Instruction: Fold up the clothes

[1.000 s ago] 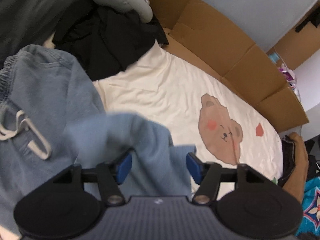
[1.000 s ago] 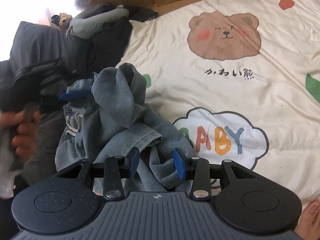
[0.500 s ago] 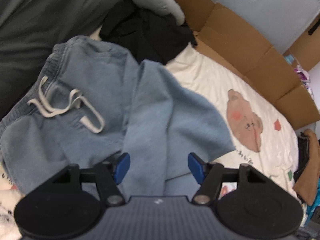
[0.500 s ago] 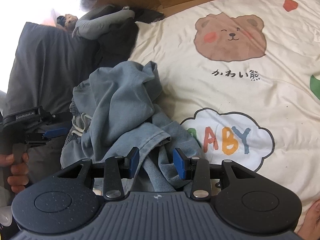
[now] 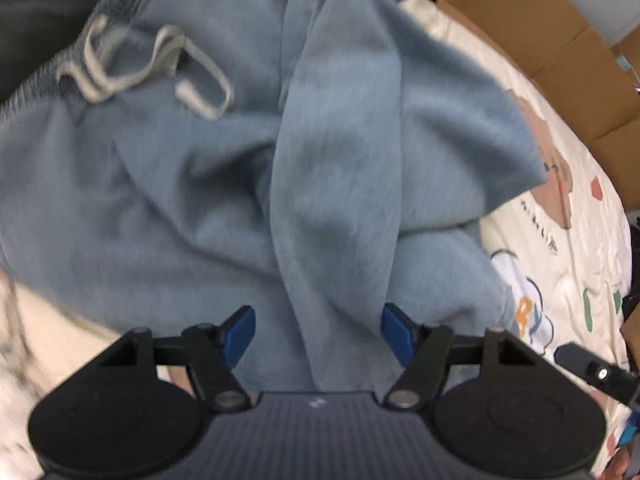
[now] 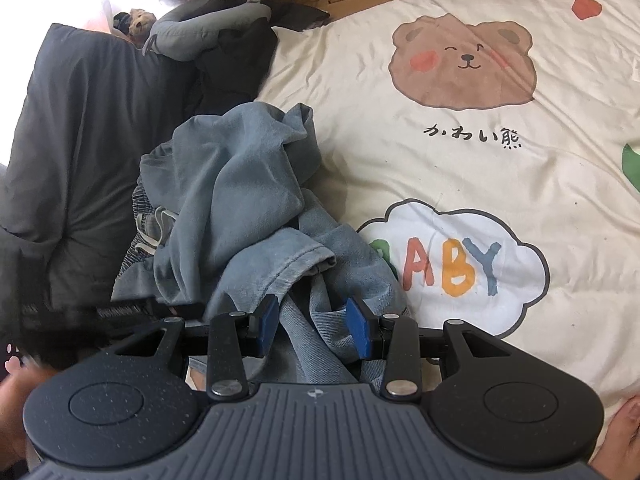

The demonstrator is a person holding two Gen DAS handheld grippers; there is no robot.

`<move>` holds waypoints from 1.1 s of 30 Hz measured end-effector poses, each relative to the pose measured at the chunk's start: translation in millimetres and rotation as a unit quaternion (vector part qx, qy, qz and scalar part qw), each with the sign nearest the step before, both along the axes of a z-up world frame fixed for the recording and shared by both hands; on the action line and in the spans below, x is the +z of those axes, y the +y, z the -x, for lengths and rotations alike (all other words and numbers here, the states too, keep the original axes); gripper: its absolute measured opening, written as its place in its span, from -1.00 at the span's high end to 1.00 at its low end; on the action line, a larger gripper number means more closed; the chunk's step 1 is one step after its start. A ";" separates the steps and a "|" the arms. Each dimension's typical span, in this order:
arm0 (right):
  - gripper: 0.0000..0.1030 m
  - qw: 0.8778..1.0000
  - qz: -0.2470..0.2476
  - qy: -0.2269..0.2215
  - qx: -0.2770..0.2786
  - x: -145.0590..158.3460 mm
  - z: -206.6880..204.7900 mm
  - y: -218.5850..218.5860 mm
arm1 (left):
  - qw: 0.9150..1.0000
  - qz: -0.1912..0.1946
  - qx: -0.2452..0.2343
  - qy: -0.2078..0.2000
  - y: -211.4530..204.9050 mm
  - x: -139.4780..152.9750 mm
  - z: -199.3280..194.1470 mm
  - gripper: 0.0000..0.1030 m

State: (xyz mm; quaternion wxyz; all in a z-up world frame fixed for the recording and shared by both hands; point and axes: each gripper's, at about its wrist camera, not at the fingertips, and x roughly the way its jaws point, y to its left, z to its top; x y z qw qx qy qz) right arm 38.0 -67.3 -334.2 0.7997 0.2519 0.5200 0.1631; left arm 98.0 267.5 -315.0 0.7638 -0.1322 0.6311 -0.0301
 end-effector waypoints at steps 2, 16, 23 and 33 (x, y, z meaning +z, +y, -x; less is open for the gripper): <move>0.13 1.000 0.001 0.001 0.000 0.0 0.5 -0.7 | 1.000 0.016 0.014 0.010 0.8 -6.0 6.1 -0.39; 0.13 1.000 0.016 -0.022 -0.008 20.1 0.7 -11.3 | 0.993 0.111 -0.036 -0.034 -12.2 59.9 -4.9 1.00; 0.13 0.999 0.010 -0.042 -0.006 34.0 0.4 -12.0 | 0.987 0.121 -0.077 -0.077 -49.8 101.3 -28.3 1.00; 0.13 0.999 -0.003 -0.047 -0.015 33.4 -7.7 -14.3 | 0.979 0.135 -0.117 -0.099 -83.3 113.9 -56.8 1.00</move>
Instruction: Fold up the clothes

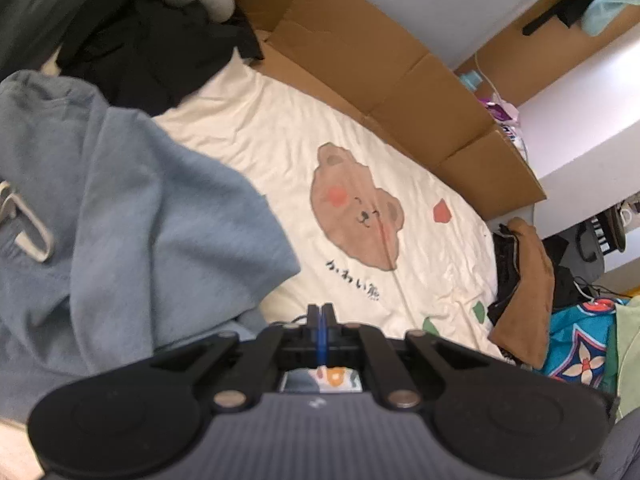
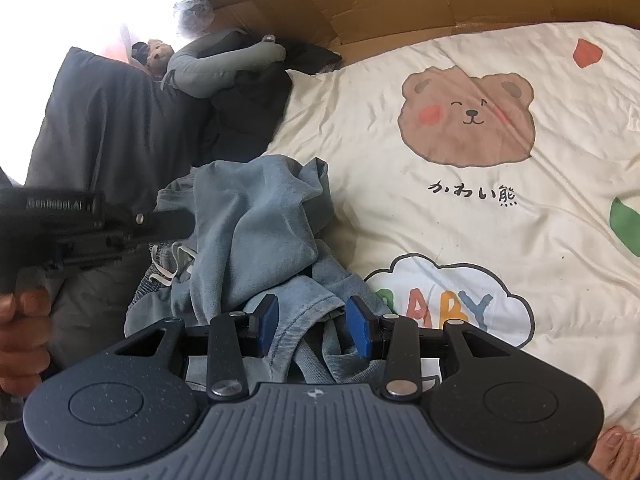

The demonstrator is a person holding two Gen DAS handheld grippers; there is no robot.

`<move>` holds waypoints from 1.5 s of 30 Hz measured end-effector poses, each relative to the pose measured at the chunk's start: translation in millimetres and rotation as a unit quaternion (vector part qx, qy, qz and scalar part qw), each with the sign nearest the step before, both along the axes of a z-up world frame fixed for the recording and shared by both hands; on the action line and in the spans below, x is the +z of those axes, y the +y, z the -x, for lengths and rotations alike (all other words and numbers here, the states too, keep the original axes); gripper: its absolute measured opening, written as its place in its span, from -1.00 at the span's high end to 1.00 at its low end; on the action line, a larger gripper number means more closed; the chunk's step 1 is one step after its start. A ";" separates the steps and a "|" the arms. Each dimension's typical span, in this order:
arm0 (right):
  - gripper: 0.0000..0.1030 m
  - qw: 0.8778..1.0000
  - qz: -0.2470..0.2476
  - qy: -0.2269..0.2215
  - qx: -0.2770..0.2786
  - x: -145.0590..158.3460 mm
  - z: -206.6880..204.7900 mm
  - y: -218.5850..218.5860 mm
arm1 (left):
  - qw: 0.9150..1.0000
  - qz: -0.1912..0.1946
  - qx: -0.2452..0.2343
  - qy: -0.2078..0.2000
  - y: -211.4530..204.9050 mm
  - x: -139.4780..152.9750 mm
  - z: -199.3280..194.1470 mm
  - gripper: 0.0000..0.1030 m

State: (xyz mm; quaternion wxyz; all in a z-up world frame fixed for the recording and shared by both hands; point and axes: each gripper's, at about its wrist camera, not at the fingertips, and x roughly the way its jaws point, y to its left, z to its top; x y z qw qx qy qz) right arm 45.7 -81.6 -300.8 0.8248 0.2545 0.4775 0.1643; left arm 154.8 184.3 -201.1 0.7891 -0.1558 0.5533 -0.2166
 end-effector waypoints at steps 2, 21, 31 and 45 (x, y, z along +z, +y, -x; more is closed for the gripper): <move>0.13 1.000 -0.002 0.002 -0.002 -2.4 -0.8 0.2 | 1.000 0.005 -0.004 -0.001 -5.4 -0.5 -3.7 1.00; 0.11 1.000 -0.023 -0.018 -0.006 -5.8 -6.2 4.2 | 0.999 -0.003 -0.024 -0.020 -14.7 12.8 -24.6 0.99; 0.11 1.000 -0.007 -0.001 0.002 -17.4 -1.4 9.7 | 0.993 -0.100 0.060 0.034 53.8 -54.6 13.1 0.17; 0.11 1.000 0.009 0.009 0.011 -24.4 3.1 11.6 | 0.982 -0.129 0.076 0.118 91.8 -130.0 31.0 0.17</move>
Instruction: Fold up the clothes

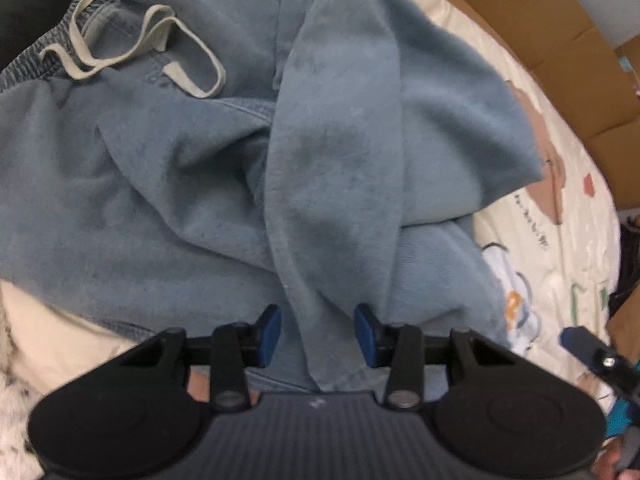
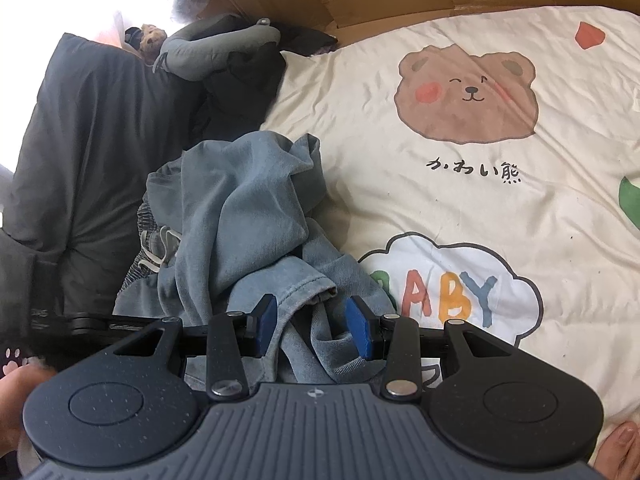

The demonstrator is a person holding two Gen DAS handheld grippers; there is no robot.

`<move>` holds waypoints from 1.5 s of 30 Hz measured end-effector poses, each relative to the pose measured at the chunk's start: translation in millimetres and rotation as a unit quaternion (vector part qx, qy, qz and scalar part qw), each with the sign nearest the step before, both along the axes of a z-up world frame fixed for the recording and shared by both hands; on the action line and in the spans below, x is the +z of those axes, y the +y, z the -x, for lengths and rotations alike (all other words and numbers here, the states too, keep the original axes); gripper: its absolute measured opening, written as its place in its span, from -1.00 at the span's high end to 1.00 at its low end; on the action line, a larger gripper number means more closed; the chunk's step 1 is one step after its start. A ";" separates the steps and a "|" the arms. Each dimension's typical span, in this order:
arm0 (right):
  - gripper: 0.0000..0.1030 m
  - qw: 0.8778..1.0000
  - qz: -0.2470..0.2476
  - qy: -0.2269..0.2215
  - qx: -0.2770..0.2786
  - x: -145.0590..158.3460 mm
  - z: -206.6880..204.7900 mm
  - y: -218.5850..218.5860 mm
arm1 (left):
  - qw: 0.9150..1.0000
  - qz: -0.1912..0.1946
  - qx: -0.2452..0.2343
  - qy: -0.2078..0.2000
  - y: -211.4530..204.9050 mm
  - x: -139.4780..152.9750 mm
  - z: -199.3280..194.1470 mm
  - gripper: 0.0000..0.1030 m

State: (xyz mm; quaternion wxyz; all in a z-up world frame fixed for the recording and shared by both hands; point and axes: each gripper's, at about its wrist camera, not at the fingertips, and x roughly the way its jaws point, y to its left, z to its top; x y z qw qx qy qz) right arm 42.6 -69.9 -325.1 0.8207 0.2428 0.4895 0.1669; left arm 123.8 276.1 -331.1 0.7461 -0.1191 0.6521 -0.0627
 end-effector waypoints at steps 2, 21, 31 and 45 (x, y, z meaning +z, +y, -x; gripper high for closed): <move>0.11 1.000 0.003 0.001 0.004 -0.4 0.7 0.9 | 1.000 -0.005 -0.010 0.001 1.9 -7.4 -2.7 0.17; 0.11 1.000 0.000 -0.006 0.012 5.2 2.7 5.5 | 0.995 0.081 -0.022 -0.051 3.3 38.6 -13.3 0.93; 0.11 0.998 -0.029 -0.037 0.038 22.5 0.2 16.6 | 0.985 0.134 -0.051 -0.100 -43.9 95.7 -40.8 0.93; 0.09 0.996 -0.025 -0.077 0.033 32.7 -13.0 19.9 | 0.981 0.150 -0.068 -0.107 -75.4 104.1 -65.2 0.93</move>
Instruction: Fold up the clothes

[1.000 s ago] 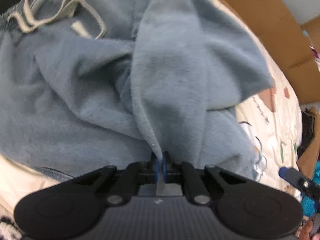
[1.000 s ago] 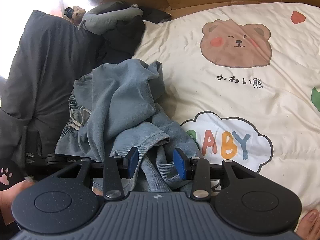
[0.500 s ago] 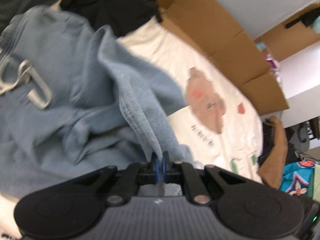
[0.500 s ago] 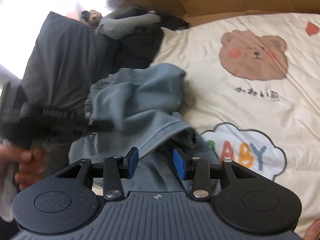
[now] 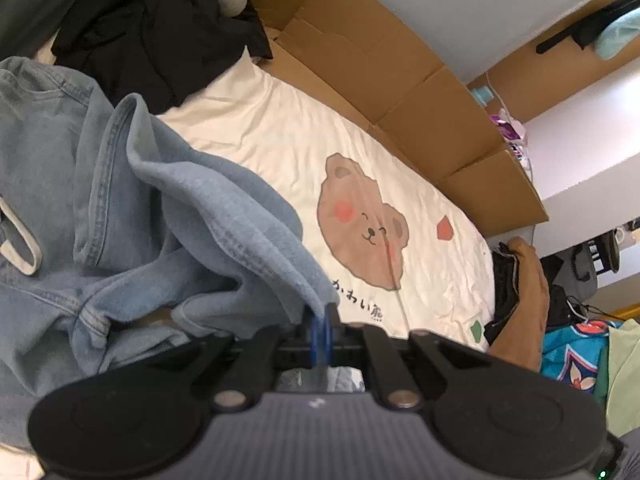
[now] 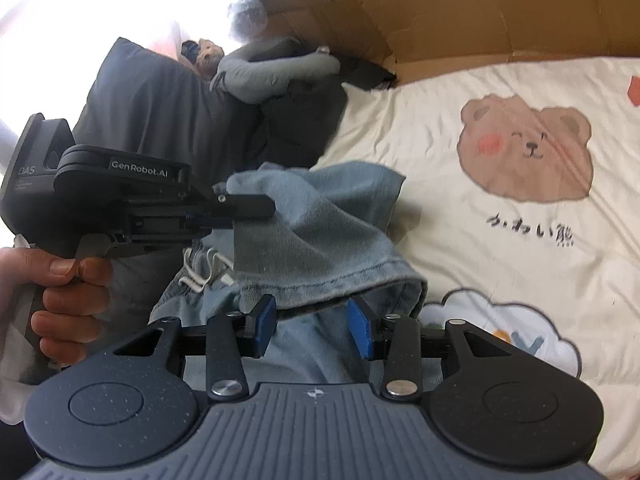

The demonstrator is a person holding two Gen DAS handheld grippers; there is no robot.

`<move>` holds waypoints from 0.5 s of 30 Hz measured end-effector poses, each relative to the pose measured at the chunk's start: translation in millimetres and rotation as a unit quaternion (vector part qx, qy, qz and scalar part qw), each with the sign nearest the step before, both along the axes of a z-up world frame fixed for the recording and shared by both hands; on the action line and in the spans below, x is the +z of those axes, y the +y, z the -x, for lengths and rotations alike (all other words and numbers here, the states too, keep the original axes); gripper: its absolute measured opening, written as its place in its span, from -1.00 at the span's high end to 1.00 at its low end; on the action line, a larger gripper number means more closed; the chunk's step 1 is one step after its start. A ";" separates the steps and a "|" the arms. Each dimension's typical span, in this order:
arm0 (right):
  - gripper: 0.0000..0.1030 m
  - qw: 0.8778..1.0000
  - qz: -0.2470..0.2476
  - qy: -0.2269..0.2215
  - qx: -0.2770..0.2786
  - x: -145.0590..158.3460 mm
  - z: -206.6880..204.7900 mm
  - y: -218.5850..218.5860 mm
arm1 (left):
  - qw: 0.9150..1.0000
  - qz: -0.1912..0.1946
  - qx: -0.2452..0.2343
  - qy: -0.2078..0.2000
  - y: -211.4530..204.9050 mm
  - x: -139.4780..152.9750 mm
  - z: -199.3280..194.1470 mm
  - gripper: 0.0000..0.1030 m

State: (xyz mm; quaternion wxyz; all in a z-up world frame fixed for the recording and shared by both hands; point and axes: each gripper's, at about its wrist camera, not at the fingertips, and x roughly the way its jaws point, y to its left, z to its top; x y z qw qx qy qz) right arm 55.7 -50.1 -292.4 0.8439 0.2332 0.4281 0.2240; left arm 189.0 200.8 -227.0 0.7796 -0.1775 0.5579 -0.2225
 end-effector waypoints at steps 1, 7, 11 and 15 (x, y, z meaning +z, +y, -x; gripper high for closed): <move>0.09 1.000 0.003 -0.004 -0.001 1.1 -0.8 0.7 | 1.000 -0.002 0.000 0.001 -0.8 1.1 -1.6 0.93; 0.09 0.999 0.033 -0.032 -0.004 7.2 -4.8 8.0 | 1.000 0.015 0.008 0.010 -2.1 4.9 -7.0 0.93; 0.09 0.997 0.067 -0.044 0.016 7.9 -8.2 19.5 | 0.999 0.025 0.013 0.016 -1.8 5.4 -9.0 0.93; 0.08 0.995 0.074 -0.059 0.040 11.9 -1.7 29.7 | 0.999 0.036 0.023 0.016 -1.9 5.6 -14.9 0.93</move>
